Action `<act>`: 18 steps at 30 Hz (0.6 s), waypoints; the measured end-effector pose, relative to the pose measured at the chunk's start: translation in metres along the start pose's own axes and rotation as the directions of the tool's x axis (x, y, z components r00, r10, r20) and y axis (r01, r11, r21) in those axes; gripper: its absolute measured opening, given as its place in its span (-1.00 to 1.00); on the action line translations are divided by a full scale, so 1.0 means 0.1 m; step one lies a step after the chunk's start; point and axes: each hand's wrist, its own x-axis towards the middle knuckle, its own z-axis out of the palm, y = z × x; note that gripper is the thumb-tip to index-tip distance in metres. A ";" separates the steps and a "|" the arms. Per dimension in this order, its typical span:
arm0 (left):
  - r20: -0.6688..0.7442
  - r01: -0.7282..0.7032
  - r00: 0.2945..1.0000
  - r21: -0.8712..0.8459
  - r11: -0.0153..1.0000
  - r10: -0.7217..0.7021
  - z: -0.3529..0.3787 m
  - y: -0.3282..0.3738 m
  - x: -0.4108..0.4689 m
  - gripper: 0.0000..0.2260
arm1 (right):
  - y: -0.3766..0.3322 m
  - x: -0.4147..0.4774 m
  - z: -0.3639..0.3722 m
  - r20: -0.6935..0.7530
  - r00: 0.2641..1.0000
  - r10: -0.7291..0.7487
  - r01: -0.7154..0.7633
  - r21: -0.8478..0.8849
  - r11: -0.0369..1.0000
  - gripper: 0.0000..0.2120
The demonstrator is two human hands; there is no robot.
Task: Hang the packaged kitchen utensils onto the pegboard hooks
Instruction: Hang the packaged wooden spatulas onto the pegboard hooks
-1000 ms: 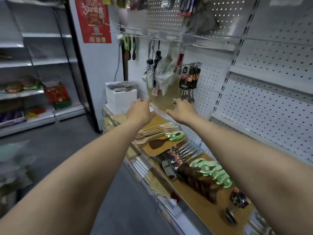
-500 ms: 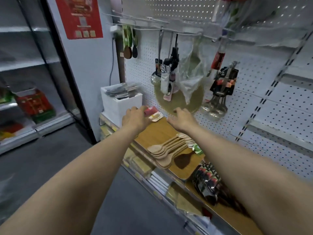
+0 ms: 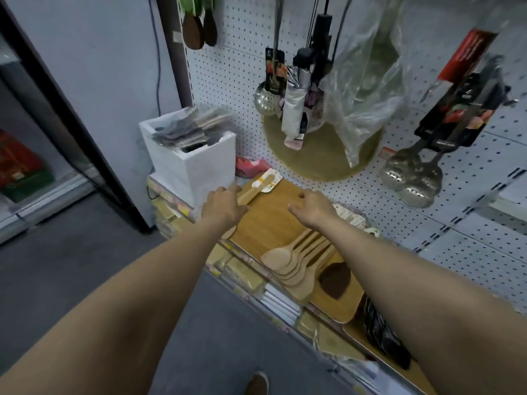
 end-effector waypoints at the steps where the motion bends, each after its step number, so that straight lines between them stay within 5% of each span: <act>1: 0.017 0.006 1.000 -0.001 1.000 -0.006 0.01 -0.06 0.13 -0.46 | -0.03 0.10 0.05 0.018 1.000 0.006 -0.006 -0.003 1.000 -0.44; 10: 0.112 -0.020 0.993 -0.055 0.998 0.026 0.32 -0.67 1.19 -0.49 | -0.31 1.02 0.73 0.130 0.987 0.093 -0.100 0.042 0.994 -0.50; 18: 0.266 -0.028 0.962 -0.120 0.992 0.060 0.88 -1.26 2.30 -0.52 | -0.53 1.88 1.58 0.229 0.917 0.326 -0.384 0.290 0.877 -0.56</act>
